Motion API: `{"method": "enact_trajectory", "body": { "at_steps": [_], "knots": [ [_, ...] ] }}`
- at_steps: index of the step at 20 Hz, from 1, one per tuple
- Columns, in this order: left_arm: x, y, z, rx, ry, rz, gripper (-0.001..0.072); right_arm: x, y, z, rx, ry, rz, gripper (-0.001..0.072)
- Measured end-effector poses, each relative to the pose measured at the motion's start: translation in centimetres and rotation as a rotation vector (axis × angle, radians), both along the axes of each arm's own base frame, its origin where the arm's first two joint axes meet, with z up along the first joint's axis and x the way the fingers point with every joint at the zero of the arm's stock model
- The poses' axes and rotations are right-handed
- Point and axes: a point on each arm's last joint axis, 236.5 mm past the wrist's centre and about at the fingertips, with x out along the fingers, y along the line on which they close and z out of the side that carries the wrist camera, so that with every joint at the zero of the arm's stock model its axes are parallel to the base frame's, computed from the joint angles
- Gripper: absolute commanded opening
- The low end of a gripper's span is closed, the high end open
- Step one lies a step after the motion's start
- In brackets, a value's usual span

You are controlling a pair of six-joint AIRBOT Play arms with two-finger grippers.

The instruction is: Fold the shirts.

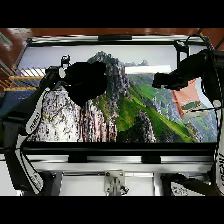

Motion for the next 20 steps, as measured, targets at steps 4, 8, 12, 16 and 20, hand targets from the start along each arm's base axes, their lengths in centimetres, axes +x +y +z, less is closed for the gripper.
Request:
{"method": "enact_trajectory", "body": {
  "at_steps": [4, 8, 12, 16, 20],
  "knots": [
    [1.2, -2.3, 10.5, -0.012, -0.191, -0.075, 0.0037, -0.1, 0.1, 0.2, 0.0, 0.003, 0.01, 0.063],
    [-3.1, -7.5, 28.9, -0.041, -0.506, -0.217, 0.0038, -0.5, -1.8, 3.1, -0.098, -0.038, 0.043, 0.063],
    [-13.0, -13.1, 42.5, -0.127, -0.729, -0.365, 0.0037, -1.1, -6.0, 10.4, -0.259, -0.197, -0.007, 0.063],
    [-20.4, -17.8, 42.8, -0.215, -0.64, -0.471, 0.0037, -3.8, -9.7, 17.8, -0.375, -0.362, -0.091, 0.063],
    [-25.3, -22.5, 32.8, -0.182, -0.363, -0.57, 0.0038, -7.1, -11.2, 21.0, -0.405, -0.414, -0.135, 0.063]
  ]
}}
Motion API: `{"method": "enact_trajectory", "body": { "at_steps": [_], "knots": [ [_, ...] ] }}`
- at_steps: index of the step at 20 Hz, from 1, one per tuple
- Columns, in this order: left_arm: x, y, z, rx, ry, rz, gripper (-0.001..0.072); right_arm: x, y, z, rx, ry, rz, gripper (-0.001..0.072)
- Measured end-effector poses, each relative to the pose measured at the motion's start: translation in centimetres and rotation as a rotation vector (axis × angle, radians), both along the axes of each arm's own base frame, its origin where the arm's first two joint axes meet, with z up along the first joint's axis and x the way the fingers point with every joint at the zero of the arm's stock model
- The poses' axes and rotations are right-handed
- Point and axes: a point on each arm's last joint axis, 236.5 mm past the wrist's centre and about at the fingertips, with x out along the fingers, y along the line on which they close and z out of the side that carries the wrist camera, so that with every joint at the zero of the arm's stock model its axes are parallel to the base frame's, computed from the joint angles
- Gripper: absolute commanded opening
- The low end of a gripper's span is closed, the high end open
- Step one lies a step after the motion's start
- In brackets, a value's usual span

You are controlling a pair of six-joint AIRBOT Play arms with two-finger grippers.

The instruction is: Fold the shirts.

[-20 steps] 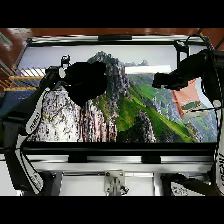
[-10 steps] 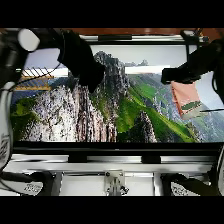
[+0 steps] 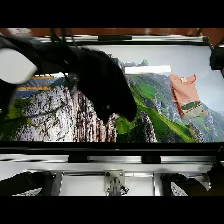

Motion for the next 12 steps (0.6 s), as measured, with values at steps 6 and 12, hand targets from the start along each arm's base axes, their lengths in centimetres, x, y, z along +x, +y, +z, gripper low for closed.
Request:
{"method": "enact_trajectory", "body": {
  "at_steps": [6, 12],
  "knots": [
    [-5.4, 1.6, -16.7, 0.275, 0.329, 0.023, 0.072, -2.5, 3.8, -4.4, 0.13, 0.176, 0.097, 0.0633],
    [-4.1, 10.0, -16.4, 0.351, 0.436, 0.193, 0.072, -1.8, 7.9, -15.2, 0.241, 0.459, 0.207, 0.0633]
  ]
}}
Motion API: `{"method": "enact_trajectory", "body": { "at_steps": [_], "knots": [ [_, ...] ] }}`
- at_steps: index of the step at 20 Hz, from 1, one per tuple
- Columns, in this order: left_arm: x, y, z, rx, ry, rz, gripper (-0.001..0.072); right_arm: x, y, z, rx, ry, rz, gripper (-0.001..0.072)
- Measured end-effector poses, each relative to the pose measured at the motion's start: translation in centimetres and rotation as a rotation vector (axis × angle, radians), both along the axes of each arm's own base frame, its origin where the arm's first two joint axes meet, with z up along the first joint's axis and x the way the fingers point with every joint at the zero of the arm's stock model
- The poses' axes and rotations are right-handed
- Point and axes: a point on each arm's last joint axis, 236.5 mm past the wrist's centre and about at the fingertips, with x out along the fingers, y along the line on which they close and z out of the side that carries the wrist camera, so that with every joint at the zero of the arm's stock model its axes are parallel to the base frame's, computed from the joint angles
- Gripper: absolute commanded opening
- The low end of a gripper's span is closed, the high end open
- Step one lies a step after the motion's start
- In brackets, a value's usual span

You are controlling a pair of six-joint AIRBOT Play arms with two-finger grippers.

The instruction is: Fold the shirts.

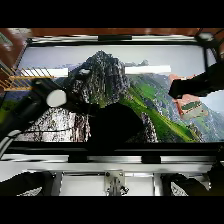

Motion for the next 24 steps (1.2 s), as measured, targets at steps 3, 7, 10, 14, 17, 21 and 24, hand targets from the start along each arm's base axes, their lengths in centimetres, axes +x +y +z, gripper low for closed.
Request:
{"method": "enact_trajectory", "body": {
  "at_steps": [3, 7, 10, 14, 17, 21, 24],
  "knots": [
    [-1.0, 4.2, -0.1, 0.027, 0.062, 0.057, 0.072, -0.1, -0.1, -6.3, 0.047, 0.181, -0.004, 0.0633],
    [-6.3, 5.3, -5.4, 0.013, 0.242, 0.056, 0.072, -1.1, 1.2, -12.4, 0.177, 0.377, 0.01, 0.0633],
    [-10.3, 3.5, -10.2, -0.046, 0.349, 0.044, 0.072, -2.2, 2.3, -15.7, 0.224, 0.488, 0.036, 0.0633],
    [-11.7, 1.5, -14.3, -0.112, 0.358, 0.081, 0.072, -3.0, 4.1, -18.7, 0.256, 0.575, 0.079, 0.0633],
    [-11.6, 0.9, -16.3, -0.117, 0.357, 0.099, 0.0286, -3.2, 5.7, -20.4, 0.258, 0.605, 0.119, 0.0633],
    [-11.2, 0.5, -17.1, -0.127, 0.341, 0.103, 0.0039, -3.4, 7.1, -22.7, 0.253, 0.649, 0.145, 0.0633],
    [-11.0, 0.3, -16.7, -0.139, 0.315, 0.081, 0.0038, -3.4, 8.1, -24.3, 0.255, 0.666, 0.153, 0.0633]
  ]
}}
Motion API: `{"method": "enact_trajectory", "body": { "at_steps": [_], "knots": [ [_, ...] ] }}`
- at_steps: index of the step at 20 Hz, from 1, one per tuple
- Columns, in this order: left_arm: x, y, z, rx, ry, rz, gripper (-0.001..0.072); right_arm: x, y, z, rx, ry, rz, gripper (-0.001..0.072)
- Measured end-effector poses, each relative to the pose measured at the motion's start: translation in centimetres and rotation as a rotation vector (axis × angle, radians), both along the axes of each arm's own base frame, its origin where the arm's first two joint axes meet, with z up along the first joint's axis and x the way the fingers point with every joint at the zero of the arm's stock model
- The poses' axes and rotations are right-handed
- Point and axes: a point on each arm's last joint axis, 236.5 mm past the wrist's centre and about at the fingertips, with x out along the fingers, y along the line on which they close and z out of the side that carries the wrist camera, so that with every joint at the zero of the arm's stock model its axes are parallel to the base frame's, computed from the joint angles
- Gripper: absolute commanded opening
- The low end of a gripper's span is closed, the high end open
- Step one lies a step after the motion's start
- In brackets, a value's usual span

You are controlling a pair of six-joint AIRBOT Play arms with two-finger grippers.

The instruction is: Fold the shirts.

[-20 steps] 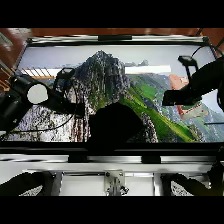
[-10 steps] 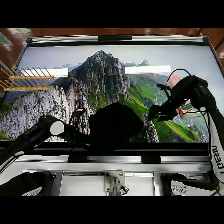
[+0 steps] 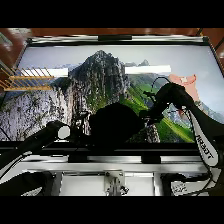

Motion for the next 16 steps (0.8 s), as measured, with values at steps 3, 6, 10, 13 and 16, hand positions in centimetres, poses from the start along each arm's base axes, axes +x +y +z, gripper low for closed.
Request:
{"method": "enact_trajectory", "body": {
  "at_steps": [3, 6, 10, 13, 16],
  "knots": [
    [0.6, -0.3, 1.3, -0.027, -0.043, -0.008, 0.0038, 0.4, 1.1, -1.4, 0.002, -0.004, -0.001, 0.0242],
    [1.9, -0.7, 3.9, -0.056, -0.126, -0.022, 0.0039, 1.0, 2.0, -2.1, -0.003, -0.025, -0.019, 0.0062],
    [6.4, 0.9, 10.6, -0.029, -0.309, -0.035, 0.0039, 3.8, 1.5, 0.6, -0.036, -0.157, -0.019, 0.0061],
    [11.0, 3.7, 19.0, 0.014, -0.501, -0.017, 0.0038, 9.1, 0.9, 9.1, -0.04, -0.473, 0.023, 0.0061],
    [14.3, 5.6, 31.8, -0.033, -0.778, 0.032, 0.0038, 13.5, 1.0, 24.2, -0.004, -0.943, 0.027, 0.0062]
  ]
}}
